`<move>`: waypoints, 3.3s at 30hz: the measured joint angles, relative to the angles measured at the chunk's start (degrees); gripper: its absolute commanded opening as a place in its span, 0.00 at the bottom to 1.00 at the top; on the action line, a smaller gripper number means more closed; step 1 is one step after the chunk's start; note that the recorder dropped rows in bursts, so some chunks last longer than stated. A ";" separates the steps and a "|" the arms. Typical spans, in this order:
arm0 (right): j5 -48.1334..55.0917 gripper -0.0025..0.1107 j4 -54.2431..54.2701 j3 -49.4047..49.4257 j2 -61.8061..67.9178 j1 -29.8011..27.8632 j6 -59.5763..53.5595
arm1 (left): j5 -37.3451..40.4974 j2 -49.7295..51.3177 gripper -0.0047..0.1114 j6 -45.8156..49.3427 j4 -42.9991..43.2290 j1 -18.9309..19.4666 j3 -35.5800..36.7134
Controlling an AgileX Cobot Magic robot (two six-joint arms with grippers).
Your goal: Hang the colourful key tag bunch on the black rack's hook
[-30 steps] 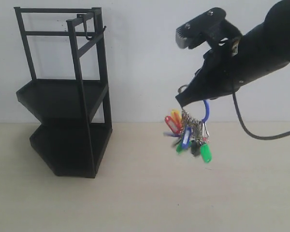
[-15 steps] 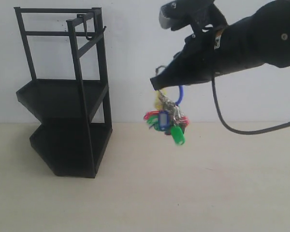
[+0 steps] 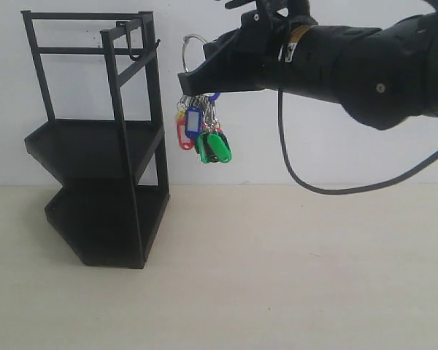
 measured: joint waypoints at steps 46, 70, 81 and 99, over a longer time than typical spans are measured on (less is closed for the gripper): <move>9.21 0.40 -0.23 -18.00 14.32 4.74 -4.22 | 0.00 0.00 0.08 0.00 0.00 0.00 0.00; 25.94 0.02 3.30 13.76 -14.81 4.74 10.89 | 0.00 0.00 0.08 0.00 0.00 0.00 0.00; 45.18 0.02 8.53 16.11 -21.92 4.83 14.00 | 0.00 0.00 0.08 0.00 0.00 0.00 0.00; 46.45 0.02 9.23 17.22 -22.52 5.32 15.21 | 0.00 0.00 0.08 0.00 0.00 0.00 0.00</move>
